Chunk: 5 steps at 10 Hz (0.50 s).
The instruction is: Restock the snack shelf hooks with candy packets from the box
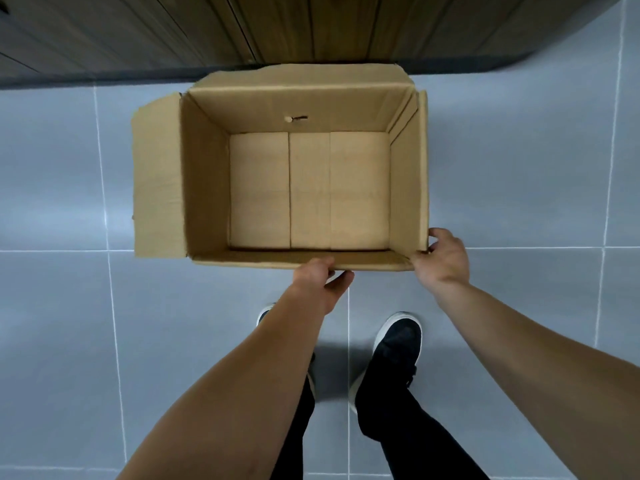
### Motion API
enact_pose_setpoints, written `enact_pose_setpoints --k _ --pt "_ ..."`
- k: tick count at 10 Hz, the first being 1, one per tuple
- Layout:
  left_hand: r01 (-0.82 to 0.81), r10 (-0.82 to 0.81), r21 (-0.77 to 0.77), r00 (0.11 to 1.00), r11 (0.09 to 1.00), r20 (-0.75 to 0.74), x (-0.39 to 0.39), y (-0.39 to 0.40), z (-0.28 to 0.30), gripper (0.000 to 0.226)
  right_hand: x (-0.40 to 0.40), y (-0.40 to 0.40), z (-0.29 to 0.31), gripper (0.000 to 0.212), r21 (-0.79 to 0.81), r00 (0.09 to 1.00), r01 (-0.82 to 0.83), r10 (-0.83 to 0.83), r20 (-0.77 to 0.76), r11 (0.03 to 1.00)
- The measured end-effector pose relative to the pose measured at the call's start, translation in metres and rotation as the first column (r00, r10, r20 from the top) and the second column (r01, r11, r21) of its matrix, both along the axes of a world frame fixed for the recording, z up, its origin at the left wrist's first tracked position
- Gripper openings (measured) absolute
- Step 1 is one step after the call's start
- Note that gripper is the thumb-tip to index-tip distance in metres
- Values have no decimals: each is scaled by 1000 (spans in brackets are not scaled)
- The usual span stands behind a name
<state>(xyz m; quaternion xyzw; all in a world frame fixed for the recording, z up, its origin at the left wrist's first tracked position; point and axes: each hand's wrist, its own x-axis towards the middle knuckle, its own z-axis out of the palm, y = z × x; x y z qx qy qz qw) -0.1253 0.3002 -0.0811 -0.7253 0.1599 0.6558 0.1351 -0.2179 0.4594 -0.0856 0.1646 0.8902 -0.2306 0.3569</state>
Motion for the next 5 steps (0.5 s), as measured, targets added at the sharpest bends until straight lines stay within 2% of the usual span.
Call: enact_pose_setpoints --k 1,2,3,4,5 --pt "15 -15 1 999 1000 -43 -5 -5 -7 10 -4 -3 -7 40 -23 1000 10 -10 -21 1000" --pt "24 -22 27 996 999 -86 -6 -7 -3 18 -7 -6 -3 37 -63 999 19 -22 -42 998" --pt "33 -31 22 996 999 -86 3 -7 15 25 0 -10 18 37 -82 1000 -11 11 4 997" --pt "119 -120 -19 989 993 -90 16 -7 46 30 10 -8 53 57 -72 994 -49 55 95 996" --pt "333 -344 -116 934 936 -96 24 -13 96 31 24 -14 108 61 -82 982 -114 125 140 990"
